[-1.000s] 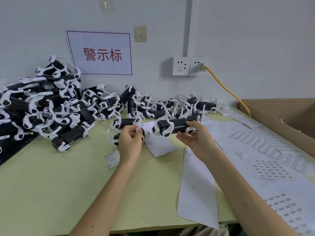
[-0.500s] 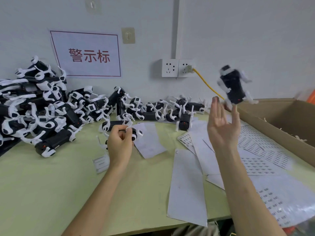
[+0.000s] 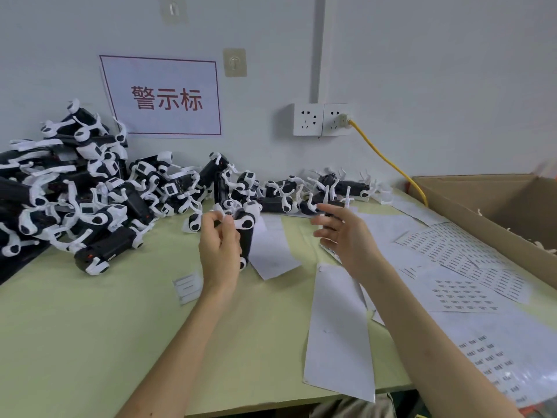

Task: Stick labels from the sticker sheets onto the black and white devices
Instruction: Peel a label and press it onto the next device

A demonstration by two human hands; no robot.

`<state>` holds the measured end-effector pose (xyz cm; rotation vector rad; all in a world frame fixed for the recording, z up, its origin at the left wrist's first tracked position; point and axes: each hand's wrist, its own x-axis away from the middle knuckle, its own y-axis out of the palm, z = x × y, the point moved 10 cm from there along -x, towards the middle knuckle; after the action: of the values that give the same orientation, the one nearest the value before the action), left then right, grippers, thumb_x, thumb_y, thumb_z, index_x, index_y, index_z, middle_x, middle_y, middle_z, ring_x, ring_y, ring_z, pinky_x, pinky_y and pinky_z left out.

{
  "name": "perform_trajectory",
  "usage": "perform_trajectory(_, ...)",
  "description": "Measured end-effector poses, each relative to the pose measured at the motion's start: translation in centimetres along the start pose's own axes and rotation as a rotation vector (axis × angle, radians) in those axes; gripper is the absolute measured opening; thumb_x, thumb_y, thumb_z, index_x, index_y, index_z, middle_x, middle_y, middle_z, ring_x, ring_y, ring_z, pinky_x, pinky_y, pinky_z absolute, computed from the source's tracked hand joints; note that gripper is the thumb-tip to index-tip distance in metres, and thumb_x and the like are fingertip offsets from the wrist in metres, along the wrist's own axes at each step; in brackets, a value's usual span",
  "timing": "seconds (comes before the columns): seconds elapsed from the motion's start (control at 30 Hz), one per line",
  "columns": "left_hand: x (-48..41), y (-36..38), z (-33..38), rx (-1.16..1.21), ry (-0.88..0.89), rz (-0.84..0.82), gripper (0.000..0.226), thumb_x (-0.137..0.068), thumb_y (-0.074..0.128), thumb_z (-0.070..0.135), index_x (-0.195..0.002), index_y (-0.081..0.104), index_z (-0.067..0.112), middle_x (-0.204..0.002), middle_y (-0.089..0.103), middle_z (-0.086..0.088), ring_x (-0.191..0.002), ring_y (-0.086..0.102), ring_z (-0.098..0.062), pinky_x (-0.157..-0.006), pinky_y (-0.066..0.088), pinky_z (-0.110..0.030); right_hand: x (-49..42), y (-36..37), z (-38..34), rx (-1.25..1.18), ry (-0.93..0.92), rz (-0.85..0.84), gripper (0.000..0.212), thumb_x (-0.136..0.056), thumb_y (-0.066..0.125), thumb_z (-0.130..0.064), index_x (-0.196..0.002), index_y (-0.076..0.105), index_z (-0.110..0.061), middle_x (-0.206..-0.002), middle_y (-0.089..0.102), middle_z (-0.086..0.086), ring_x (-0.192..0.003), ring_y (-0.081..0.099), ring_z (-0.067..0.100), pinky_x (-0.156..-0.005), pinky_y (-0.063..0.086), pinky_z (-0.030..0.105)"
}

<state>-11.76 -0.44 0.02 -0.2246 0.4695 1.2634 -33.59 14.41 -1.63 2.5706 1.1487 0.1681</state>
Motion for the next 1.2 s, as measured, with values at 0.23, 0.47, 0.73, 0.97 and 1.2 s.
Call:
perform_trajectory(0.23,0.7,1.9,-1.0,0.187,-0.166,-0.129,0.023,-0.111,0.042,0.019,-0.089,0.046,0.015,-0.057,0.059,0.006,-0.059,0.056,-0.015,-0.077,0.051,-0.035,1.7,4.5,1.1,0.373,-0.092,-0.183,0.032,-0.090,0.065,-0.037,-0.120,0.069,-0.025,-0.112,0.075,-0.001,-0.099,0.073,0.014,-0.083,0.052,0.028)
perform_trajectory(0.47,0.6,2.2,-3.4,0.757,-0.518,-0.113,0.027,-0.112,0.037,0.020,-0.088,0.049,0.013,-0.063,0.061,-0.002,-0.066,0.063,-0.018,-0.072,0.060,-0.036,2.6,6.3,1.0,0.501,-0.221,-0.253,0.033,-0.095,0.071,-0.026,-0.125,0.065,-0.039,-0.116,0.070,-0.013,-0.108,0.064,-0.004,-0.091,0.046,0.021)
perform_trajectory(0.73,1.3,3.6,-2.6,0.824,-0.578,-0.222,0.038,-0.110,0.041,0.027,-0.080,0.056,0.010,-0.065,0.062,0.000,-0.073,0.069,-0.017,-0.079,0.061,-0.037,2.8,6.6,1.1,0.368,-0.169,-0.297,0.046,-0.089,0.067,-0.040,-0.132,0.061,-0.027,-0.096,0.070,-0.009,-0.095,0.071,0.019,-0.079,0.057,0.032)
perform_trajectory(0.97,1.1,3.5,-1.8,0.612,-0.449,-0.281,0.024,-0.096,0.059,0.034,-0.080,0.058,0.016,-0.064,0.066,0.003,-0.071,0.070,-0.013,-0.095,0.054,-0.039,2.9,6.9,2.0,0.281,-0.067,-0.374,0.044,-0.092,0.058,-0.047,-0.128,0.062,-0.021,-0.103,0.070,0.013,-0.093,0.070,0.031,-0.087,0.053,0.047)
perform_trajectory(1.2,0.6,1.6,-1.9,0.412,-0.339,-0.120,0.027,-0.105,0.054,0.030,-0.089,0.065,0.012,-0.054,0.059,-0.002,-0.060,0.066,-0.023,-0.082,0.061,-0.037,2.9,7.0,2.6,0.261,-0.014,-0.342,0.043,-0.091,0.060,-0.045,-0.128,0.063,-0.023,-0.116,0.066,0.025,-0.088,0.070,0.028,-0.072,0.051,0.034)
